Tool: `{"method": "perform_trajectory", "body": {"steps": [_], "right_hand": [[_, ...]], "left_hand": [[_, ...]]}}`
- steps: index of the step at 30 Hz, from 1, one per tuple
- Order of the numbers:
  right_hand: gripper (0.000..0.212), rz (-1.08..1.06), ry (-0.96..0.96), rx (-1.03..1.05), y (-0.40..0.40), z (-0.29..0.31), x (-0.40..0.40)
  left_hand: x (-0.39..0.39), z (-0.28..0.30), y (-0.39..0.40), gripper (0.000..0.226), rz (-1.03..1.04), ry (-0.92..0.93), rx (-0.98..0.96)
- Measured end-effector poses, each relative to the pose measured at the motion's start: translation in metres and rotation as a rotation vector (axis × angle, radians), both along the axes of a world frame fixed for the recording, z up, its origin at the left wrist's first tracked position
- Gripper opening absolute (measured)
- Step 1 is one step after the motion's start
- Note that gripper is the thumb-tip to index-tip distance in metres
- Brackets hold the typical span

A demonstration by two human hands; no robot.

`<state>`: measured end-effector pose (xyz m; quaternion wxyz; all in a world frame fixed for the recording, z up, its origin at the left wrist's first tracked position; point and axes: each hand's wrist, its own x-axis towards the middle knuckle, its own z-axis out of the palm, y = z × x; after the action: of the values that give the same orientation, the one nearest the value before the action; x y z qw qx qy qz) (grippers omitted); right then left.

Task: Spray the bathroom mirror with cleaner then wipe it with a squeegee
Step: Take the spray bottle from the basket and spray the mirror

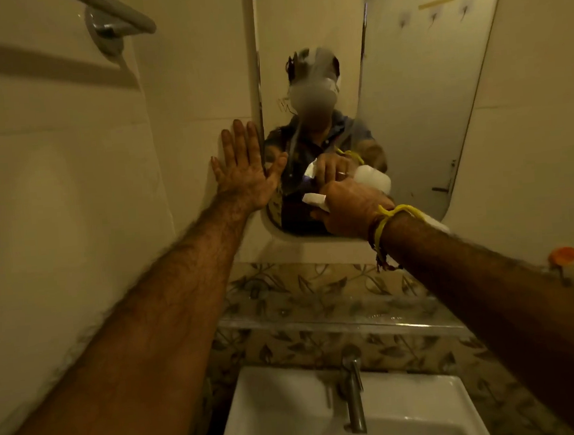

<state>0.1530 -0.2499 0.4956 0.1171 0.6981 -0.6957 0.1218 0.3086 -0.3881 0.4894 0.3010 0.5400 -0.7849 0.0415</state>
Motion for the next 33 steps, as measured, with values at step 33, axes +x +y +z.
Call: {"method": "perform_trajectory", "body": {"steps": [33], "right_hand": [[0.038, 0.090, -0.449, -0.753, 0.012, 0.172, -0.055]], "left_hand": [[-0.055, 0.111, -0.005, 0.119, 0.068, 0.242, -0.234]]}}
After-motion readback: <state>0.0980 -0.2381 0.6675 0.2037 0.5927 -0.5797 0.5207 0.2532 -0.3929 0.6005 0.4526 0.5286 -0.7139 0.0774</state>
